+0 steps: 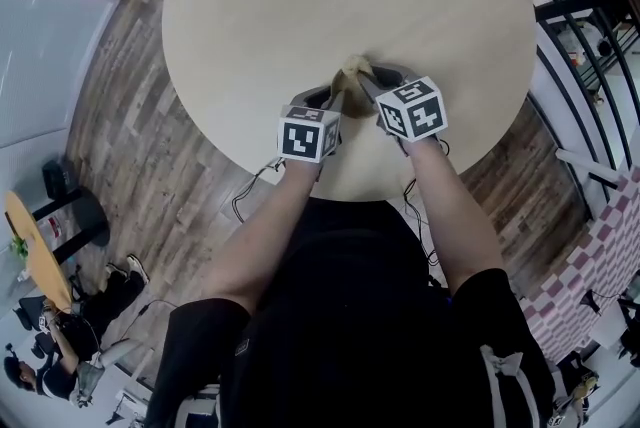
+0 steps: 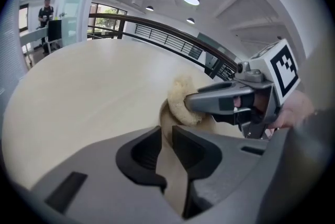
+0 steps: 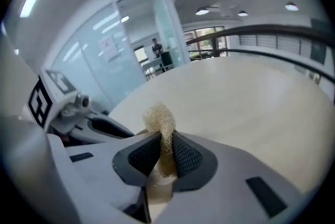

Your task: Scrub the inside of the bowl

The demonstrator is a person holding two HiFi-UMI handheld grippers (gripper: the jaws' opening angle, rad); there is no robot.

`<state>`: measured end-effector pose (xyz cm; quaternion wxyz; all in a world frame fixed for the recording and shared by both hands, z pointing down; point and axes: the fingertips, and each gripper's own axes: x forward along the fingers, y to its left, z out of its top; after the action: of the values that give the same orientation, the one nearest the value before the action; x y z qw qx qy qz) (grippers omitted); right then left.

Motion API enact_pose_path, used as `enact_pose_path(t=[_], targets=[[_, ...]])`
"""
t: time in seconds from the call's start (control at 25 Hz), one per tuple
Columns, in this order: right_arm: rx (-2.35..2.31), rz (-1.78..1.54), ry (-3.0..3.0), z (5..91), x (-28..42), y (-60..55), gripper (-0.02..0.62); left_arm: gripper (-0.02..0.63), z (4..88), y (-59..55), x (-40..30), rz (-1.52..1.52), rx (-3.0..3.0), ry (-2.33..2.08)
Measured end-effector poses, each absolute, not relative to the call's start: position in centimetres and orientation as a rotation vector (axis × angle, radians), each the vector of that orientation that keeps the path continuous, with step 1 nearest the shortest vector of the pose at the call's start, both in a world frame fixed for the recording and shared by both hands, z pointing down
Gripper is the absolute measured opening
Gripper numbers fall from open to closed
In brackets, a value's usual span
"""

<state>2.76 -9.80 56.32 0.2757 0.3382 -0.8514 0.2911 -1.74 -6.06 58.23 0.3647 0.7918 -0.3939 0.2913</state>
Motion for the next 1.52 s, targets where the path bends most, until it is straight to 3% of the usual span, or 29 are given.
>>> enact_pose_path(t=[0.12, 0.32, 0.56, 0.76, 1.52], targets=[[0.922, 0.848, -2.327, 55.0, 3.7, -9.5, 0.071, 0.063, 58.4, -6.4, -1.9, 0.73, 2.016, -1.009], [0.728, 0.5, -2.276, 52.9, 3.6, -6.9, 0.071, 0.054, 58.2, -6.5, -1.6, 0.72, 1.996, -1.028], [0.333, 0.238, -2.02, 57.0, 2.1, -2.9, 0.072, 0.049, 58.2, -6.6, -1.6, 0.704, 1.979, -1.027], [0.262, 0.073, -1.924, 59.5, 1.4, -2.8, 0.071, 0.026, 58.1, -6.4, -1.3, 0.691, 1.983, -1.01], [0.786, 0.61, -2.193, 56.7, 2.2, -8.2, 0.071, 0.067, 58.6, -4.7, -2.1, 0.78, 2.021, -1.032]])
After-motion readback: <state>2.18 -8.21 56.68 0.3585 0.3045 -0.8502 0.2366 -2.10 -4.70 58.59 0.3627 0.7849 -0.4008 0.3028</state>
